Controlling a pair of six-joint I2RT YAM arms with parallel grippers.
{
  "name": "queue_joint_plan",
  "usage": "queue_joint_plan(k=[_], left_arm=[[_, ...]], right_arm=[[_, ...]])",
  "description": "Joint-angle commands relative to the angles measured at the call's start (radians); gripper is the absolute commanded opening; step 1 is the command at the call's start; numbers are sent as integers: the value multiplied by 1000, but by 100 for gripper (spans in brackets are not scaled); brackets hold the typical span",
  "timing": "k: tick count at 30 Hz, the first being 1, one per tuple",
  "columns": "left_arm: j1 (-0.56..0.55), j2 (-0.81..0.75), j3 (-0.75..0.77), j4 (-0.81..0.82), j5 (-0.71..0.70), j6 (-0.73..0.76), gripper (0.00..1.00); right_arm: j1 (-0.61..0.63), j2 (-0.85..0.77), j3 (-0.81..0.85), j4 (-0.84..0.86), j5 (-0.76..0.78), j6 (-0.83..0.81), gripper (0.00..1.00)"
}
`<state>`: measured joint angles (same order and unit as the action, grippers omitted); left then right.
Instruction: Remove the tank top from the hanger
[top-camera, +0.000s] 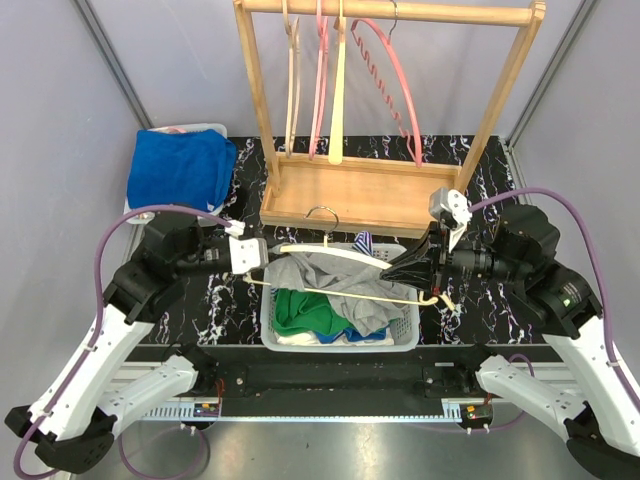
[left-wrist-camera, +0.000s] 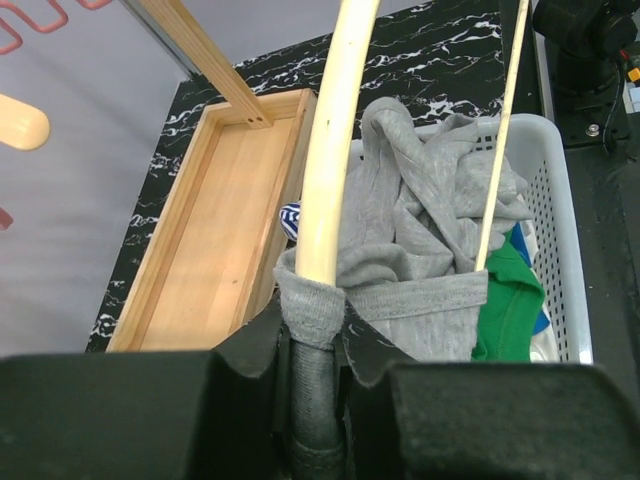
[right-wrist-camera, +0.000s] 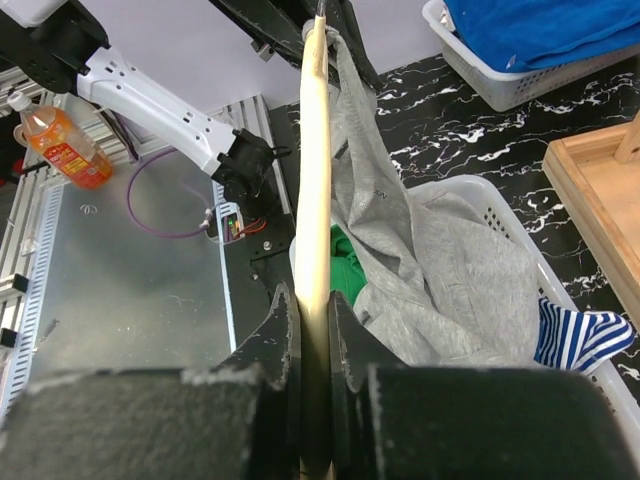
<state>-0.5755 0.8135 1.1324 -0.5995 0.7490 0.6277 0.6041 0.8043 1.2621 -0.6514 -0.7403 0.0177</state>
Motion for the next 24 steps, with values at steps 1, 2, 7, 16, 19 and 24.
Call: queue_joint_plan(k=[1,2,7,16,19,24], left_arm=[[-4,-36,7,87,9,-3,0],[-6,-45,1,87,3,3,1],[-4,-59,-14,101,-30,10,70],[6,-85,-26,106,-28,7,55],[9,-89,-51,122,-10,-3,40],[12,-89,-71,159,-11,-29,16]], right_arm=[[-4,-16,23,-4,48,10,0],[-4,-25,29,-19,53,7,0],[-4,-43,80,-91,117,-15,0],[-4,-71,95,-142,173,-55,0],[-4,-63,106,-140,168,-51,0],[-4,-60,115,-137,151,-45,0]])
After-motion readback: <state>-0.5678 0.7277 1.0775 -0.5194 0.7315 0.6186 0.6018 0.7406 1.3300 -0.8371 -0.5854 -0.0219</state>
